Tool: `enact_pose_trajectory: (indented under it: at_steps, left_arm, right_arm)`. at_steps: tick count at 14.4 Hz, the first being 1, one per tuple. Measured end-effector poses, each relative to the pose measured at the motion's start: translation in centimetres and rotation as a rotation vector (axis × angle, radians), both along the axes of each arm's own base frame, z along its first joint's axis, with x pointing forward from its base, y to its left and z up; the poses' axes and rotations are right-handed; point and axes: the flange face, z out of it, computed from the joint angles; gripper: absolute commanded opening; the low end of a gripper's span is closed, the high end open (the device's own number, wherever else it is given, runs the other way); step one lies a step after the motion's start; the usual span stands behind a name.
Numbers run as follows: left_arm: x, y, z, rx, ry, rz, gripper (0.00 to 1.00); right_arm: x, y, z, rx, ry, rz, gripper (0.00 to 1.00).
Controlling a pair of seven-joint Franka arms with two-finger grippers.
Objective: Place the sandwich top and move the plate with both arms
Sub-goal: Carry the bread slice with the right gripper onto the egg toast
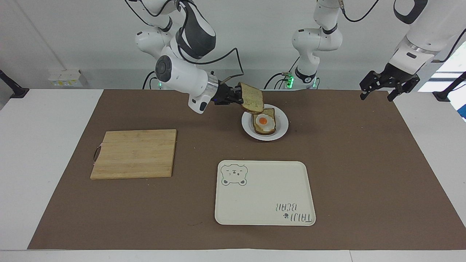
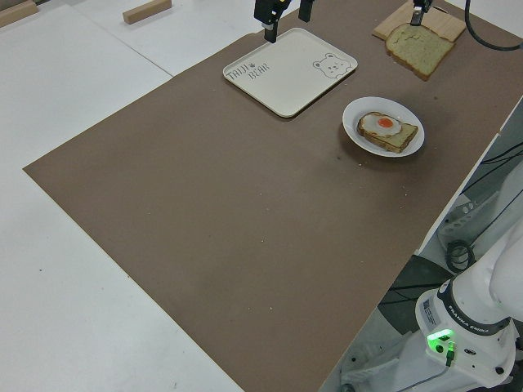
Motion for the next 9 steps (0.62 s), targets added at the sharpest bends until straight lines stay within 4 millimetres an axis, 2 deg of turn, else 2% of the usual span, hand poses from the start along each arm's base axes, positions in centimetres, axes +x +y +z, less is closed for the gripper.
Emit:
enact_pose_trajectory:
  at_steps: [2, 6, 9]
  left_arm:
    - [0.0, 0.0, 0.0, 0.000, -0.001, -0.001, 1.00]
    - [0.0, -0.6, 0.2, -0.021, -0.005, -0.009, 1.00]
    - [-0.1, -0.7, 0.0, -0.082, 0.001, -0.019, 1.00]
  right_arm:
    - [-1.0, 1.9, -1.6, -0.007, -0.006, 0.002, 0.00]
    - [-2.2, 3.3, -4.5, -0.014, -0.026, 0.002, 0.00]
    - [-3.9, 5.4, -7.4, -0.014, -0.066, 0.015, 0.00]
